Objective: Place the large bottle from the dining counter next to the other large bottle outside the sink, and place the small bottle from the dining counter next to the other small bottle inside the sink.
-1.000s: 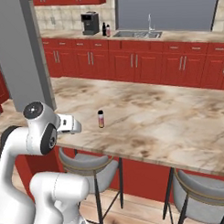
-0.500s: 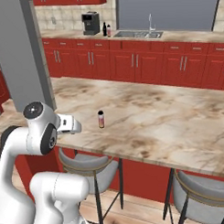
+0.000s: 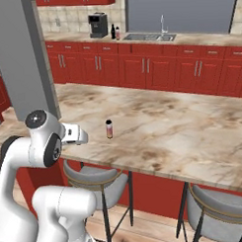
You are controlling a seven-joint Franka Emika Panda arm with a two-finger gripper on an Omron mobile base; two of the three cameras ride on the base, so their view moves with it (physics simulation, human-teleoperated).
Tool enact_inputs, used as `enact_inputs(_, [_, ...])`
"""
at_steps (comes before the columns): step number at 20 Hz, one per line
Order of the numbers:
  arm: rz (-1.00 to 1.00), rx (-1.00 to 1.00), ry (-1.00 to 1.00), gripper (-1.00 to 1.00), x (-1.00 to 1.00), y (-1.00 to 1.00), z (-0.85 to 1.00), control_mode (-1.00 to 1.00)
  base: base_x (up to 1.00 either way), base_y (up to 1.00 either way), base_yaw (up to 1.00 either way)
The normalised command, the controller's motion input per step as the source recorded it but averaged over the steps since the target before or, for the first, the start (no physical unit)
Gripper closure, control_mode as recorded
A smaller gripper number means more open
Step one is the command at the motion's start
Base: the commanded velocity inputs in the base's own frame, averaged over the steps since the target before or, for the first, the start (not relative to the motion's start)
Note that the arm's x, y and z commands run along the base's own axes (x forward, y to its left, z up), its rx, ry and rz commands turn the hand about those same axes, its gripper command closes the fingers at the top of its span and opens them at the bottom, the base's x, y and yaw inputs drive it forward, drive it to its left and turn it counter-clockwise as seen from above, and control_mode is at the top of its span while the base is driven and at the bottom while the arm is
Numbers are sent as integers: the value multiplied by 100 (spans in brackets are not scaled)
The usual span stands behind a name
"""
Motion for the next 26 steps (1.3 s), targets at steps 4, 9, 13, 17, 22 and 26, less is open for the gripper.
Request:
enact_inputs(4, [0,0,0,-100,11,-2,-1,-100,4,0,0])
enact_inputs(9, [0,0,0,-100,32,-17,0,-100,0,0,0])
enact_inputs(13, [0,0,1,-100,43,-23,0,-100,0,0,0])
enact_inputs(17, [0,0,2,-100,47,-14,-1,-100,0,0,0])
enact_inputs(22, [0,0,3,-100,47,0,0,-100,0,0,0])
enact_inputs(26, [0,0,5,-100,47,0,-2,-100,0,0,0])
